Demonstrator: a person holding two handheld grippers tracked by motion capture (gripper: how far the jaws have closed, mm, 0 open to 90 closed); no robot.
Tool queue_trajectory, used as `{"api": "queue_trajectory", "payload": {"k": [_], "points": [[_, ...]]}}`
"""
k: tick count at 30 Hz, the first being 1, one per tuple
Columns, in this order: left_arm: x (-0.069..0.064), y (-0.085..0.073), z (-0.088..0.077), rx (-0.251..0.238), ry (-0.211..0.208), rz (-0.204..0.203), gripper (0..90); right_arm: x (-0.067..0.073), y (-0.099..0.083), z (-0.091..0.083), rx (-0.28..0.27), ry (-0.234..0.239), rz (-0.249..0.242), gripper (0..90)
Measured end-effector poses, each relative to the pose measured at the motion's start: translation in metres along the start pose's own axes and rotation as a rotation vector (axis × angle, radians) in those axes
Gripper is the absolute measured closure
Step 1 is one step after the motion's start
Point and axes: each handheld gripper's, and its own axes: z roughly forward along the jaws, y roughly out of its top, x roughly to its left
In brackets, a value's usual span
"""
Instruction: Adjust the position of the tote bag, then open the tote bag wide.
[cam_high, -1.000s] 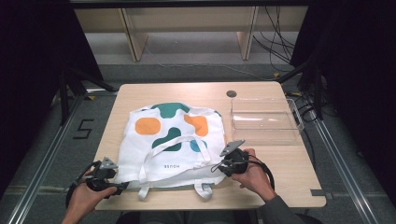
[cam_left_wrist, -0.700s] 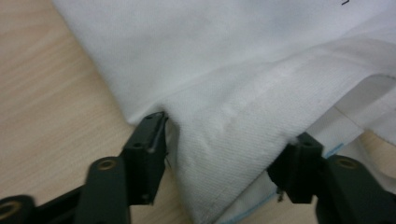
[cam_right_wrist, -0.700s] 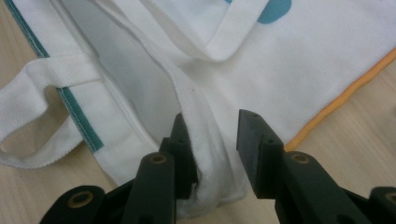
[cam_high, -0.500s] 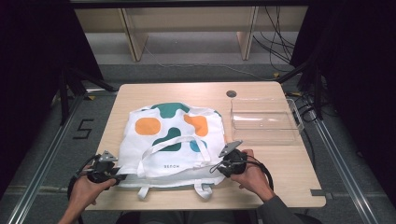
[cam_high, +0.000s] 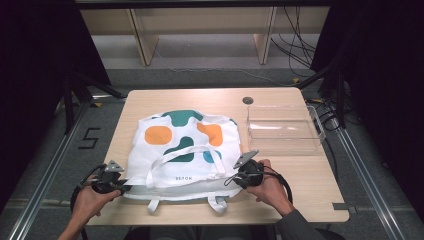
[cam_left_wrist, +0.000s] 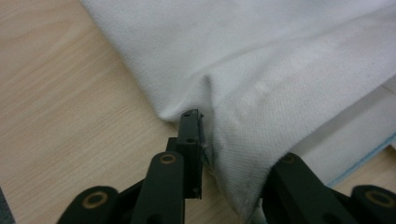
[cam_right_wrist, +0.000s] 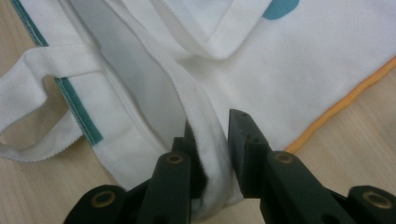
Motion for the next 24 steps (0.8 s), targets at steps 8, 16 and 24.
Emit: {"api": "queue_trajectory", "payload": {"k": [8, 16, 24], "points": [[0.0, 0.002, -0.006, -0.017, -0.022, 0.005, 81.1, 0.0, 0.0, -0.005, -0.008, 0.017, 0.034, 81.3], [-0.006, 0.003, -0.008, -0.014, -0.012, 0.043, 81.6, -0.005, -0.003, -0.007, -0.012, 0.015, 0.03, 81.5], [-0.009, 0.001, -0.013, -0.026, -0.028, 0.052, 81.4, -0.004, -0.002, -0.01, -0.029, 0.007, 0.04, 81.5]]}}
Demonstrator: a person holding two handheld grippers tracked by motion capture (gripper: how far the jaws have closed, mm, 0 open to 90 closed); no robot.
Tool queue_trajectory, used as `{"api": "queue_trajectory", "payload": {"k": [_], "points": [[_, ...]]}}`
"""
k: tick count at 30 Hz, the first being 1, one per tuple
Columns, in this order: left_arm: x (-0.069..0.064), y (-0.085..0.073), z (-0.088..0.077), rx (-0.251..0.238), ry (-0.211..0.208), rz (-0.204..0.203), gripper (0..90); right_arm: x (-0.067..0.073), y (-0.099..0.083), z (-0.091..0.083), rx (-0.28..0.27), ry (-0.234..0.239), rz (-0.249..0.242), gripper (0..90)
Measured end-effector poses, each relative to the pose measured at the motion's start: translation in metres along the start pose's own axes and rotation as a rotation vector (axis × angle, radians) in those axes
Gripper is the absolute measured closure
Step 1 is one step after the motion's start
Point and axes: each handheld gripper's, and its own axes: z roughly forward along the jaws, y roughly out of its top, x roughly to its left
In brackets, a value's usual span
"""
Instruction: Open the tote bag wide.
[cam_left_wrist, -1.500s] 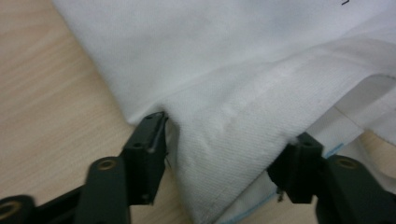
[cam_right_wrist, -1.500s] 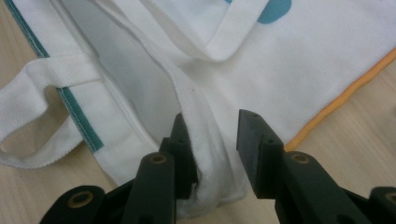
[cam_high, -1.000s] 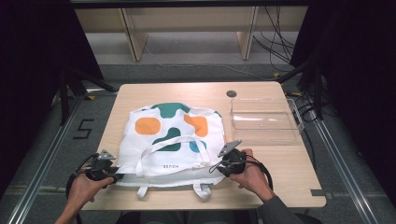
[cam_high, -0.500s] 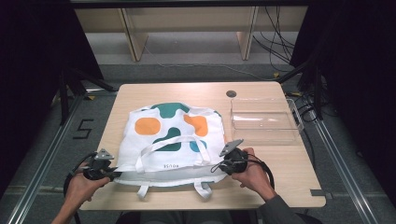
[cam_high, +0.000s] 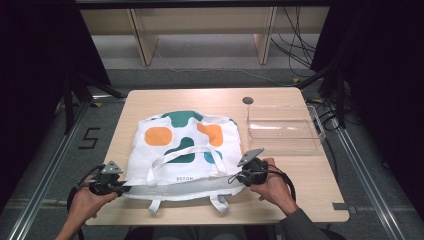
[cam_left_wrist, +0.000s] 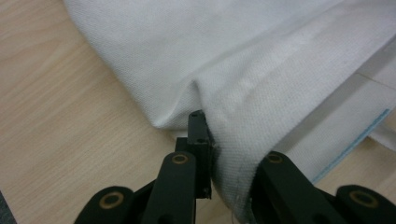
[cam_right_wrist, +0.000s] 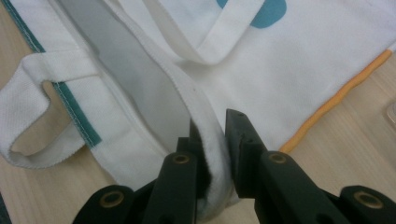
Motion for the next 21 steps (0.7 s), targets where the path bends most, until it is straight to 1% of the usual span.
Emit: {"api": "queue_trajectory", "payload": {"k": [3, 4, 5, 6, 8, 9, 10, 11, 12, 13, 14, 15, 16, 17, 18, 19, 20, 21], "points": [[0.0, 0.0, -0.002, 0.01, -0.009, 0.008, 81.4, 0.0, 0.0, 0.0, 0.002, 0.007, -0.006, 81.7], [-0.001, 0.001, -0.003, 0.016, -0.023, 0.001, 81.4, 0.0, 0.0, -0.001, 0.009, -0.004, -0.025, 81.8], [-0.001, 0.001, -0.003, 0.016, -0.023, 0.001, 81.4, 0.0, 0.0, -0.001, 0.009, -0.004, -0.025, 81.8], [-0.001, 0.001, -0.003, 0.012, -0.02, 0.01, 81.4, 0.001, 0.0, -0.002, 0.01, -0.003, -0.017, 82.0], [-0.001, 0.002, -0.004, 0.013, -0.015, 0.009, 81.5, 0.001, 0.0, -0.004, 0.0, -0.005, -0.008, 82.3], [-0.001, 0.003, -0.005, 0.023, -0.025, 0.016, 81.5, 0.0, 0.0, -0.006, 0.001, -0.01, -0.025, 82.5], [0.0, 0.004, -0.006, 0.024, -0.038, 0.013, 81.5, 0.0, 0.001, -0.007, 0.002, -0.009, -0.021, 82.8], [0.0, 0.003, -0.006, 0.009, -0.037, 0.018, 81.5, 0.001, 0.002, -0.011, 0.005, -0.003, -0.009, 83.4], [-0.001, 0.003, -0.007, 0.001, -0.038, 0.011, 81.5, 0.001, 0.002, -0.011, 0.005, -0.003, -0.009, 83.4], [-0.002, 0.003, -0.008, -0.009, -0.03, 0.016, 81.5, -0.001, 0.003, -0.012, -0.011, -0.007, -0.033, 83.6], [-0.003, 0.003, -0.009, -0.021, -0.033, 0.008, 81.7, -0.001, 0.004, -0.014, -0.011, -0.01, -0.038, 83.8], [-0.004, 0.003, -0.015, -0.014, -0.037, 0.019, 81.8, -0.002, 0.007, -0.019, -0.02, -0.01, -0.073, 84.2], [-0.004, 0.004, -0.017, -0.026, -0.037, 0.018, 81.8, -0.001, 0.009, -0.023, -0.018, -0.012, -0.05, 84.4], [-0.004, 0.004, -0.017, -0.026, -0.037, 0.018, 81.8, -0.001, 0.009, -0.023, -0.018, -0.012, -0.05, 84.4], [-0.004, 0.006, -0.021, -0.016, -0.045, 0.031, 81.8, -0.001, 0.01, -0.026, -0.026, -0.014, -0.062, 84.6], [-0.004, 0.007, -0.023, -0.023, -0.048, 0.035, 81.9, 0.0, 0.012, -0.03, -0.023, -0.019, -0.052, 84.8], [-0.002, 0.009, -0.027, -0.023, -0.051, 0.045, 81.9, 0.0, 0.014, -0.032, -0.02, -0.014, -0.061, 84.9], [-0.001, 0.014, -0.032, -0.031, -0.064, 0.035, 81.8, -0.004, 0.017, -0.038, -0.026, -0.013, -0.059, 85.0]]}}
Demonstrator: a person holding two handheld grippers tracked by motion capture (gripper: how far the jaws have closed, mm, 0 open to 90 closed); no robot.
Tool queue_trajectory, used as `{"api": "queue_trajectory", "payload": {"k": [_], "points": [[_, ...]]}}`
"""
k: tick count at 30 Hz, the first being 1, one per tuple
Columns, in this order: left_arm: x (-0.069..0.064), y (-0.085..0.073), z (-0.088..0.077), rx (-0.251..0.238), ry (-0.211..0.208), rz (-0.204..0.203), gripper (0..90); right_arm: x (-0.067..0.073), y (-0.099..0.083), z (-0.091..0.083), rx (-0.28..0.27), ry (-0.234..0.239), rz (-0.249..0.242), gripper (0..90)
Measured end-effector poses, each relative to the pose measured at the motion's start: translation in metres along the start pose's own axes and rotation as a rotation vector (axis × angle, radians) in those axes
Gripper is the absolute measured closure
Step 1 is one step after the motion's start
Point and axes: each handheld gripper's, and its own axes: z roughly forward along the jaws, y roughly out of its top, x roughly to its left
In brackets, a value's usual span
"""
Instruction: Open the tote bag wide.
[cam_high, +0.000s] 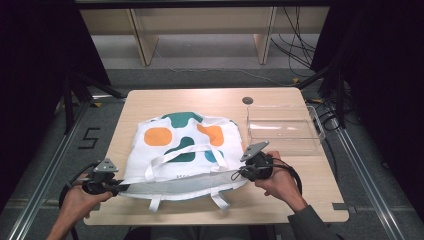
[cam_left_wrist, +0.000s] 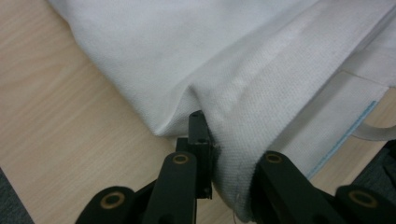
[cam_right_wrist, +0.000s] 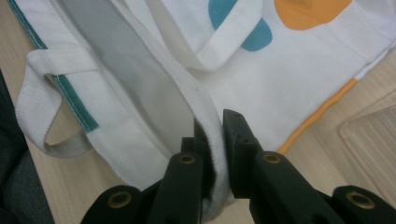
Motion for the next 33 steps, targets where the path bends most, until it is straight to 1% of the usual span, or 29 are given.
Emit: {"api": "queue_trajectory", "payload": {"k": [1, 2, 4, 5, 6, 7, 8, 9, 10, 11, 12, 13, 14, 15, 16, 17, 18, 19, 20, 21, 22, 23, 24, 26, 27, 28, 29, 30, 33], "points": [[0.001, 0.003, -0.003, 0.002, 0.0, 0.018, 81.8, -0.002, 0.002, -0.004, 0.002, 0.017, -0.007, 85.0], [0.001, 0.007, -0.006, 0.017, -0.02, 0.017, 81.8, -0.005, 0.005, -0.007, 0.002, 0.003, -0.014, 85.0], [0.0, 0.01, -0.01, 0.011, -0.028, 0.014, 81.8, -0.007, 0.009, -0.011, 0.003, 0.013, -0.016, 85.1], [0.001, 0.015, -0.014, 0.021, -0.042, 0.027, 81.7, -0.012, 0.017, -0.022, 0.016, 0.022, -0.009, 85.3], [0.001, 0.019, -0.018, 0.018, -0.048, 0.029, 81.7, -0.012, 0.017, -0.022, 0.016, 0.022, -0.009, 85.3], [0.001, 0.025, -0.023, 0.025, -0.046, 0.031, 81.6, -0.016, 0.02, -0.026, 0.01, 0.027, -0.033, 85.3], [0.002, 0.037, -0.035, 0.039, -0.043, 0.056, 81.6, -0.021, 0.028, -0.036, 0.014, 0.027, -0.024, 85.4], [0.002, 0.037, -0.035, 0.039, -0.043, 0.056, 81.6, -0.021, 0.028, -0.036, 0.014, 0.027, -0.024, 85.4], [0.004, 0.047, -0.045, 0.014, -0.042, 0.04, 81.6, -0.025, 0.036, -0.047, 0.013, 0.025, -0.026, 85.5], [0.004, 0.047, -0.045, 0.014, -0.042, 0.04, 81.5, -0.025, 0.036, -0.047, 0.013, 0.025, -0.026, 85.5], [0.007, 0.056, -0.056, 0.005, -0.04, 0.048, 81.5, -0.03, 0.045, -0.057, -0.008, 0.026, -0.064, 85.4], [0.007, 0.056, -0.056, 0.005, -0.04, 0.048, 81.6, -0.03, 0.045, -0.057, -0.008, 0.026, -0.064, 85.4], [0.008, 0.06, -0.062, -0.006, -0.035, 0.052, 81.6, -0.032, 0.05, -0.062, -0.014, 0.022, -0.095, 85.5], [0.01, 0.065, -0.068, -0.019, -0.03, 0.05, 81.6, -0.03, 0.055, -0.07, -0.002, 0.025, -0.04, 85.4], [0.013, 0.075, -0.081, -0.044, -0.012, 0.07, 81.9, -0.035, 0.066, -0.084, -0.02, 0.018, -0.073, 85.5], [0.013, 0.075, -0.081, -0.044, -0.012, 0.07, 82.1, -0.035, 0.066, -0.084, -0.02, 0.018, -0.073, 85.5], [0.013, 0.08, -0.086, -0.062, 0.001, 0.06, 82.1, -0.037, 0.073, -0.09, -0.02, 0.019, -0.091, 85.6], [0.013, 0.085, -0.092, -0.074, 0.017, 0.075, 82.7, -0.04, 0.083, -0.102, -0.023, 0.001, -0.082, 85.8], [0.013, 0.096, -0.103, -0.087, 0.044, 0.093, 83.1, -0.043, 0.089, -0.108, -0.021, -0.003, -0.095, 85.9], [0.013, 0.096, -0.103, -0.087, 0.044, 0.093, 83.4, -0.045, 0.094, -0.113, -0.022, -0.002, -0.091, 86.0], [0.013, 0.101, -0.108, -0.098, 0.06, 0.102, 83.4, -0.045, 0.094, -0.113, -0.022, -0.002, -0.091, 86.0], [0.011, 0.106, -0.113, -0.127, 0.079, 0.093, 84.0, -0.049, 0.102, -0.123, -0.028, -0.014, -0.111, 86.2], [0.011, 0.114, -0.122, -0.154, 0.093, 0.094, 84.3, -0.051, 0.106, -0.128, -0.026, -0.011, -0.106, 86.3], [0.011, 0.121, -0.13, -0.164, 0.1, 0.107, 84.7, -0.056, 0.112, -0.136, -0.046, -0.016, -0.132, 86.5], [0.01, 0.123, -0.134, -0.166, 0.101, 0.101, 84.9, -0.057, 0.115, -0.142, -0.029, -0.012, -0.113, 86.5], [0.01, 0.123, -0.134, -0.166, 0.101, 0.101, 85.1, -0.059, 0.117, -0.144, -0.039, -0.011, -0.134, 86.6], [0.01, 0.126, -0.137, -0.168, 0.102, 0.095, 85.1, -0.059, 0.117, -0.144, -0.039, -0.011, -0.134, 86.6], [0.01, 0.131, -0.144, -0.17, 0.113, 0.1, 85.2, -0.059, 0.122, -0.152, -0.027, -0.015, -0.127, 86.7], [0.01, 0.136, -0.151, -0.177, 0.122, 0.109, 85.3, -0.059, 0.127, -0.159, -0.029, -0.023, -0.137, 86.8]]}}
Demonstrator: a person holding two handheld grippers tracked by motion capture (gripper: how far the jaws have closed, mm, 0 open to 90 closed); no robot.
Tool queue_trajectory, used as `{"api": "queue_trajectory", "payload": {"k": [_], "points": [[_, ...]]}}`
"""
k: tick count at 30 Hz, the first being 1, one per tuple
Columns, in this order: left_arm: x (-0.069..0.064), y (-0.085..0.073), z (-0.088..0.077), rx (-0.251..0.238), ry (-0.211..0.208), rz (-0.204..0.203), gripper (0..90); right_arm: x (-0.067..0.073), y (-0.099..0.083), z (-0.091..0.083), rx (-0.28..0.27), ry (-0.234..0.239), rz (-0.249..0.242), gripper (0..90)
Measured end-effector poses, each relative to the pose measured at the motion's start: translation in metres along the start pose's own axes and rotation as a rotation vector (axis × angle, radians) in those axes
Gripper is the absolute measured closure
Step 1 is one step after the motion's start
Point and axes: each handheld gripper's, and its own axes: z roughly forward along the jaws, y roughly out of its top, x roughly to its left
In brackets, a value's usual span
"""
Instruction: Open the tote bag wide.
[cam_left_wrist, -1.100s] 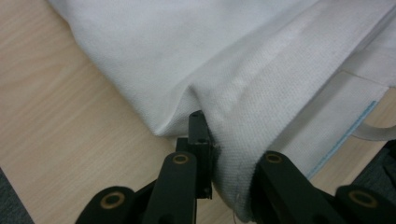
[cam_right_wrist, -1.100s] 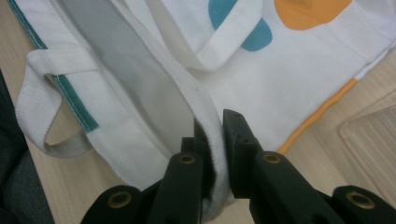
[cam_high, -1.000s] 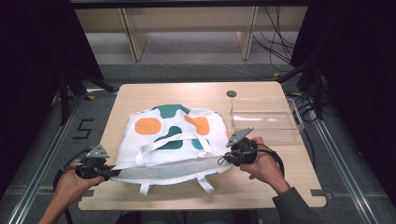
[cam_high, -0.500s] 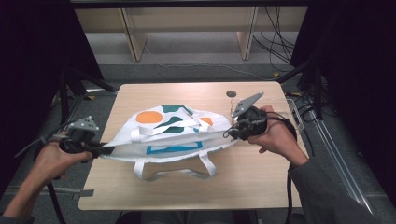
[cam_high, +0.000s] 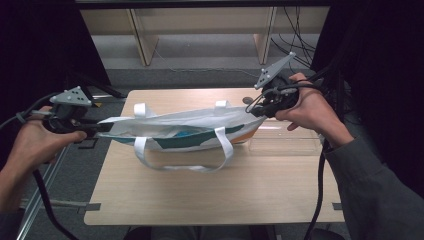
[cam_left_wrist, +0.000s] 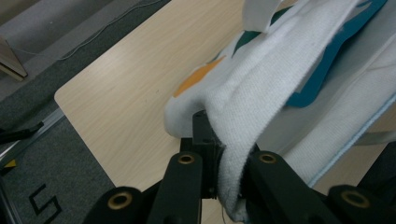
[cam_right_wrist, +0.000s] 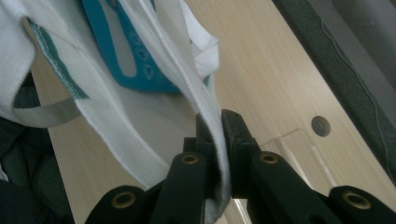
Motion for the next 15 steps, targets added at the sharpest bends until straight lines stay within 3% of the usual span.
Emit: {"api": "queue_trajectory", "payload": {"k": [7, 8, 9, 11, 14, 15], "points": [[-0.003, 0.016, -0.021, -0.005, 0.029, 0.046, 85.7, -0.002, 0.014, -0.024, 0.015, -0.004, -0.036, 87.0], [-0.003, 0.017, -0.023, -0.005, 0.026, 0.053, 85.7, 0.0, 0.015, -0.027, 0.022, -0.01, -0.022, 87.0], [-0.003, 0.017, -0.024, -0.011, 0.03, 0.056, 85.8, -0.002, 0.016, -0.028, 0.014, -0.001, -0.043, 87.0], [-0.002, 0.018, -0.026, -0.01, 0.033, 0.061, 85.8, -0.001, 0.017, -0.031, 0.014, 0.003, -0.029, 87.0], [0.0, 0.015, -0.022, -0.012, 0.025, 0.05, 85.7, -0.001, 0.018, -0.031, 0.011, 0.005, -0.061, 87.0], [0.002, 0.013, -0.02, -0.004, 0.012, 0.045, 85.7, 0.001, 0.016, -0.027, 0.023, 0.018, -0.036, 87.0]]}}
